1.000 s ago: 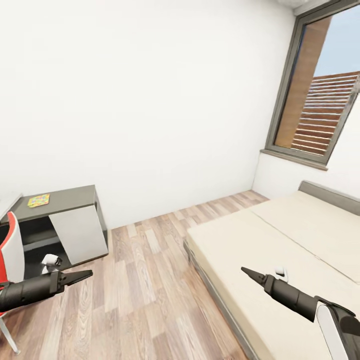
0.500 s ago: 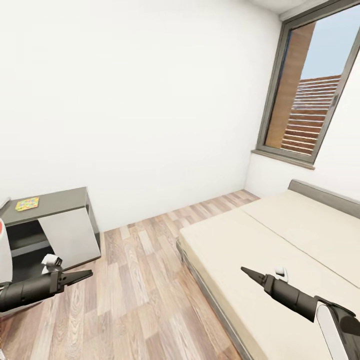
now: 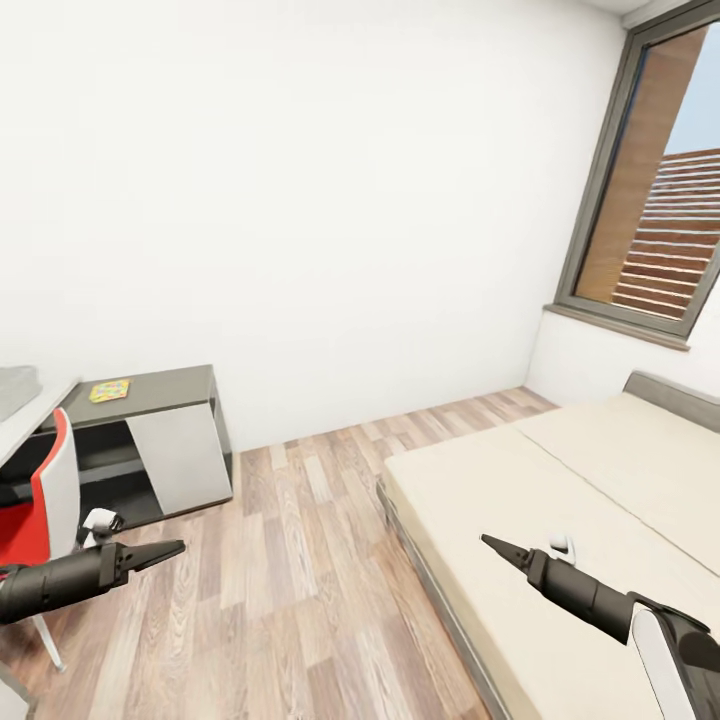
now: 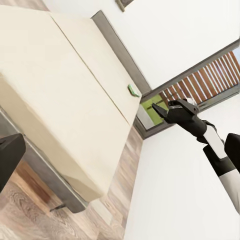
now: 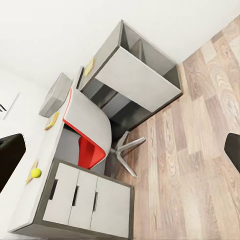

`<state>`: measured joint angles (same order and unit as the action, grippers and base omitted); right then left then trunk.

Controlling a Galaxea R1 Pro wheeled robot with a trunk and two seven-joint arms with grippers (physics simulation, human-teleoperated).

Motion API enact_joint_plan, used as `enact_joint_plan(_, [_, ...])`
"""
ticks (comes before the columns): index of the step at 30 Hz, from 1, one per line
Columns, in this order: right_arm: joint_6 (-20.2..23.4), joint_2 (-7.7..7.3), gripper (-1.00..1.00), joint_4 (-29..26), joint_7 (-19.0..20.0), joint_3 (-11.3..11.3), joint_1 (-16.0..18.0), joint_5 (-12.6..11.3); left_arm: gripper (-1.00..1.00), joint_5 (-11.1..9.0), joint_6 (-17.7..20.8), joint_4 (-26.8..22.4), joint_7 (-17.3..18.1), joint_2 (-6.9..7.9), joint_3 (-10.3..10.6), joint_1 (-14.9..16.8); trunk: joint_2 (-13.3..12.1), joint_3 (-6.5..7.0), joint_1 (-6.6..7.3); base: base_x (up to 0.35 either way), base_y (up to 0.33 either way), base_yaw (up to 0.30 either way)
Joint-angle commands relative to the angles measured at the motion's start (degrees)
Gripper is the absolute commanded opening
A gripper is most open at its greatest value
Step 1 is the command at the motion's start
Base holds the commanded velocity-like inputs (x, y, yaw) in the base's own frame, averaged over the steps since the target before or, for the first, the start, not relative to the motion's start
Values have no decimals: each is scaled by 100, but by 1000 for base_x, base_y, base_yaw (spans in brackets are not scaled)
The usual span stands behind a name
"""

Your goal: Put all the toys in the child's room - the three board games (two on the bed and one on the table), the two jigsaw puzzles on the table, and the tennis ball on the table - inside the toy box on the table in the child's room.

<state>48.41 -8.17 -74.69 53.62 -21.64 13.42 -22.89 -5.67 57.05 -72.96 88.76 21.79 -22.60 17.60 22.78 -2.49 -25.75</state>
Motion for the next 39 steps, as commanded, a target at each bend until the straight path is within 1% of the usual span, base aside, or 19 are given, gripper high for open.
enact_joint_plan(1, [28, 1, 100, -2, 12, -6, 4, -7, 100, 8, 61, 1, 25, 0, 2, 9, 13, -14, -4, -1, -7, 284])
enact_joint_plan(9, [28, 8, 100, -2, 10, -6, 4, 2, 100, 5, 61, 1, 27, 0, 2, 9, 13, -14, -4, -21, -2, 286])
enact_joint_plan(16, [24, 22, 100, -2, 8, -6, 3, 3, 100, 5, 61, -2, 27, 0, 2, 8, 13, -14, -4, -180, 0, 287])
enact_joint_plan(27, [20, 21, 100, -2, 8, -6, 5, 3, 100, 5, 61, 1, 27, 0, 2, 8, 13, 5, -4, -40, 0, 285])
enact_joint_plan(34, [19, 23, 100, 2, 8, -6, 5, -4, 100, 9, 61, 1, 27, 0, 2, 10, 13, 29, -4, -117, 0, 279])
enact_joint_plan(39, [19, 24, 100, 6, 8, -6, 4, -10, 100, 6, 61, 1, 27, 0, 2, 9, 13, 39, -4, -35, 0, 146])
